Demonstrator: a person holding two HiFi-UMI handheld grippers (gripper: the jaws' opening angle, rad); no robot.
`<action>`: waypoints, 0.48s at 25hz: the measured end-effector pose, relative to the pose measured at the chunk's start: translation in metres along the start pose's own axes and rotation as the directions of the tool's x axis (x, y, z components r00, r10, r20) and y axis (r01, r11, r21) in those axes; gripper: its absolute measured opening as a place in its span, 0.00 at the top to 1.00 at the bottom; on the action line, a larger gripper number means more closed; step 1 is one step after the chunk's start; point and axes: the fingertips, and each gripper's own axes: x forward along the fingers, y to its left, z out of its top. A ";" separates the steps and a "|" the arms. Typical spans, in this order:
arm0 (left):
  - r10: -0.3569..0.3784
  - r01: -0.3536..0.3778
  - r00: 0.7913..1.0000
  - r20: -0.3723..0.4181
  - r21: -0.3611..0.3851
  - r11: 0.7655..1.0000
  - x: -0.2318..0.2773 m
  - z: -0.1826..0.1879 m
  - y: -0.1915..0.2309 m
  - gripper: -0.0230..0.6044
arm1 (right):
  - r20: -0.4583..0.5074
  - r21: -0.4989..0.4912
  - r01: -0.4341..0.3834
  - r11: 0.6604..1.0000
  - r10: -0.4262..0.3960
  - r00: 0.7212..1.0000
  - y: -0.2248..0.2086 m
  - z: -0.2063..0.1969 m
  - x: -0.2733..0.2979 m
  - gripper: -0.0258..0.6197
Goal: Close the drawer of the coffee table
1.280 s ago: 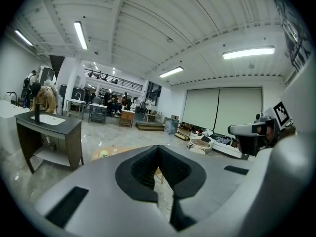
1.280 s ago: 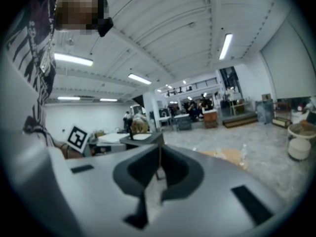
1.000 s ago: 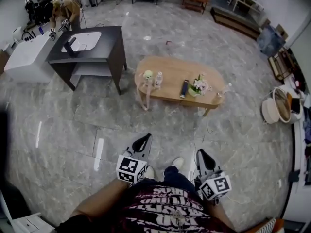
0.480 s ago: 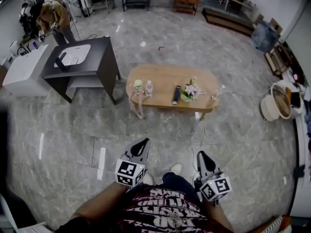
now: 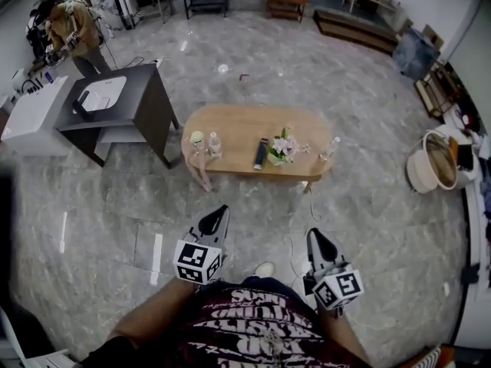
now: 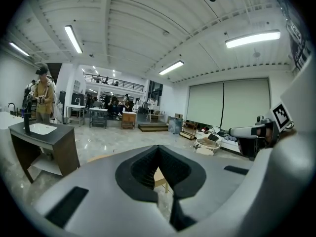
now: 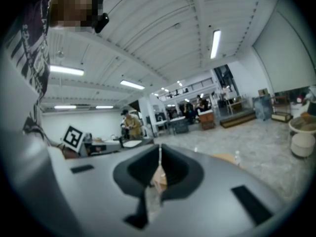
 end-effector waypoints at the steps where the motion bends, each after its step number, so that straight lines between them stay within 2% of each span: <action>1: 0.005 -0.005 1.000 0.005 0.001 1.000 0.007 0.004 -0.004 0.93 | 0.002 -0.002 -0.006 1.000 0.006 1.000 -0.008 0.004 0.001 0.91; 7: 0.037 -0.037 0.999 0.013 -0.001 0.999 0.034 0.010 -0.030 0.93 | -0.006 -0.007 -0.047 0.999 0.047 0.999 -0.046 0.013 -0.001 0.91; 12: 0.076 -0.076 0.997 -0.003 0.021 0.997 0.036 0.013 -0.035 0.93 | 0.030 0.047 -0.064 0.997 0.062 0.998 -0.072 0.020 -0.002 0.91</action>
